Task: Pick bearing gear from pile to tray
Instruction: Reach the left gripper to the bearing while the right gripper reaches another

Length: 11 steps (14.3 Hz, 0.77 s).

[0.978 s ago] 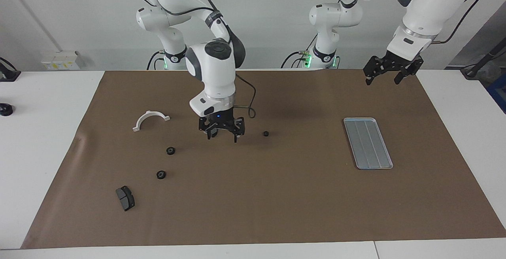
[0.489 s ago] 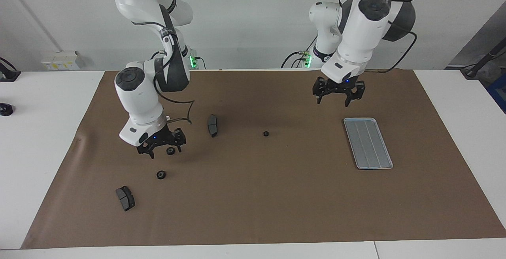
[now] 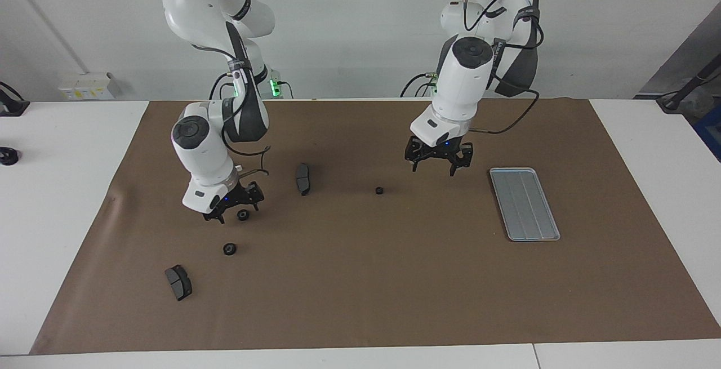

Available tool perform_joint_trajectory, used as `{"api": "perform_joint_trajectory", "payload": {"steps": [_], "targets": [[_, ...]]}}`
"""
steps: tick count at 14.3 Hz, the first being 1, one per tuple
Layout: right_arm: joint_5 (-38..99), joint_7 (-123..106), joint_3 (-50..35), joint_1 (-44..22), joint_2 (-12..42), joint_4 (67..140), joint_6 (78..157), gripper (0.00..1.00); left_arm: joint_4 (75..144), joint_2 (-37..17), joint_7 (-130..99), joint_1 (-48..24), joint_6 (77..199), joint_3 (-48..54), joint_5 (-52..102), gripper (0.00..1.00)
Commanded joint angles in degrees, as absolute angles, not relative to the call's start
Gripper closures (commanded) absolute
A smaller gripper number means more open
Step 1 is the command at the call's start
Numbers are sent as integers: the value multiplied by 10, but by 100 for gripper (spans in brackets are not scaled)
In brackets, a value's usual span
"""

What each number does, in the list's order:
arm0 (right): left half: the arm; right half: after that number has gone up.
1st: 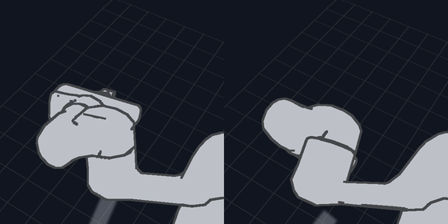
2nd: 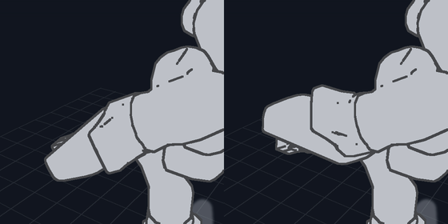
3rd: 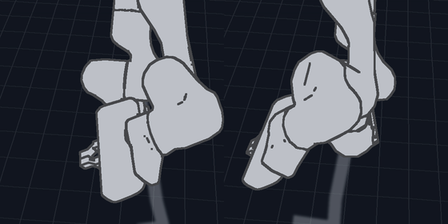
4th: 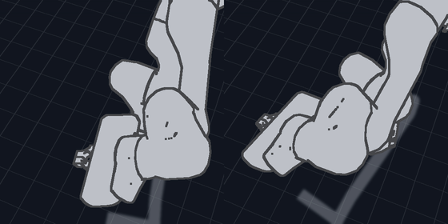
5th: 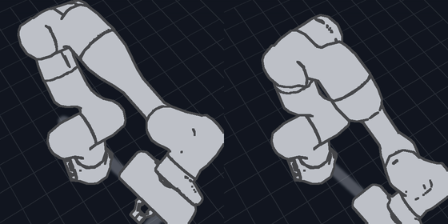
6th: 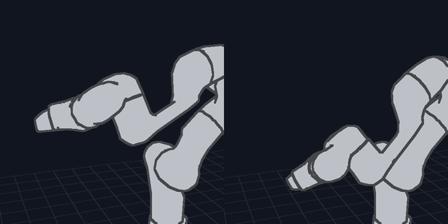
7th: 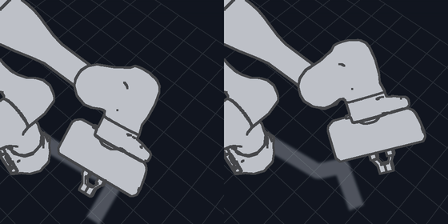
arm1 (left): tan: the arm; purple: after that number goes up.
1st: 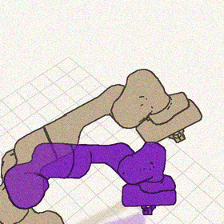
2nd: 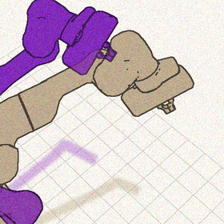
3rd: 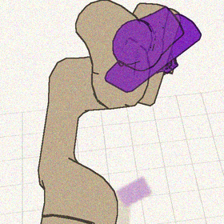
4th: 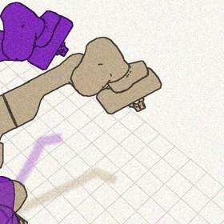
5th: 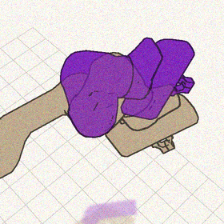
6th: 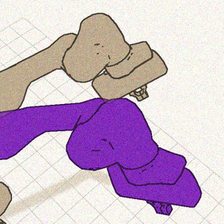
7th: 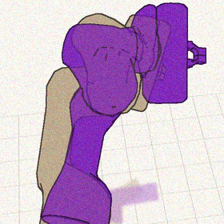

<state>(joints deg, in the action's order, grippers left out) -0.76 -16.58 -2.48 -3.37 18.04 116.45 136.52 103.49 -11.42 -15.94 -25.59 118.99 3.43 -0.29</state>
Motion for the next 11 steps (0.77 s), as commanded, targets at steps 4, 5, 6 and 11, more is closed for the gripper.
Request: {"api": "perform_joint_trajectory", "payload": {"steps": [4,5,6,11], "targets": [[3,-217,-26,-24,151,1211,1390,0,1052,-193,-195,-312,1270,24,-17,0],[3,-214,-26,-24,151,1211,1390,13,1051,-201,-205,-315,1283,24,-19,0],[3,-213,-26,-25,151,1211,1392,23,1052,-215,-214,-316,1308,24,-19,0],[3,-194,-26,-25,156,1211,1402,29,1076,-232,-246,-332,1356,27,-17,0]]}}
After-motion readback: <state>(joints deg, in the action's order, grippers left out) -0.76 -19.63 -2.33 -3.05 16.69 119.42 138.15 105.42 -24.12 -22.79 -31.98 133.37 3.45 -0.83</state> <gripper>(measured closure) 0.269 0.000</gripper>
